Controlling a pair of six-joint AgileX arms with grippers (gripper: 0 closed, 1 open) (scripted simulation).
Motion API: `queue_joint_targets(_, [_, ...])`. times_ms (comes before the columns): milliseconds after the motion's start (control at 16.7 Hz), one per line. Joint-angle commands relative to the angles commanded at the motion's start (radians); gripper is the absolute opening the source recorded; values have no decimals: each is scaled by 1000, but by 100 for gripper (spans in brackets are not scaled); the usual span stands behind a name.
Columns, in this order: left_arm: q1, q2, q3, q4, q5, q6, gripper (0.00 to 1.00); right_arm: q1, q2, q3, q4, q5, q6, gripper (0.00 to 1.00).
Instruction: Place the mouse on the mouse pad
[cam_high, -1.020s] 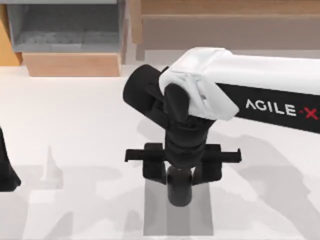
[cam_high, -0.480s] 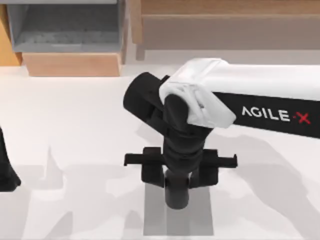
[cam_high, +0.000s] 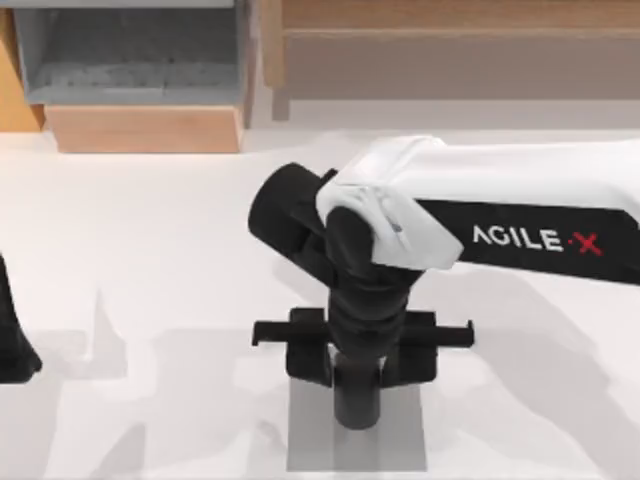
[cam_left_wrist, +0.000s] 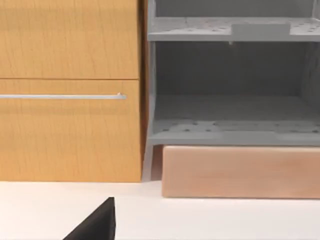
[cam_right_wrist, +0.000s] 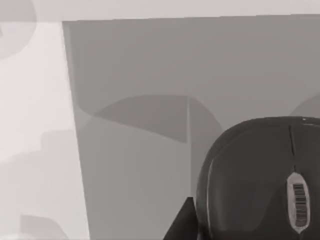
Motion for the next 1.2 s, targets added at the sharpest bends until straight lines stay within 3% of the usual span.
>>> queue_joint_targets(60, [0,0,0,0,0,0,100,0,0,0,0,0,0,0])
queue_joint_targets(840, [0,0,0,0,0,0,100,0,0,0,0,0,0,98])
queue_joint_targets(1200, [0,0,0,0,0,0,100,0,0,0,0,0,0,100])
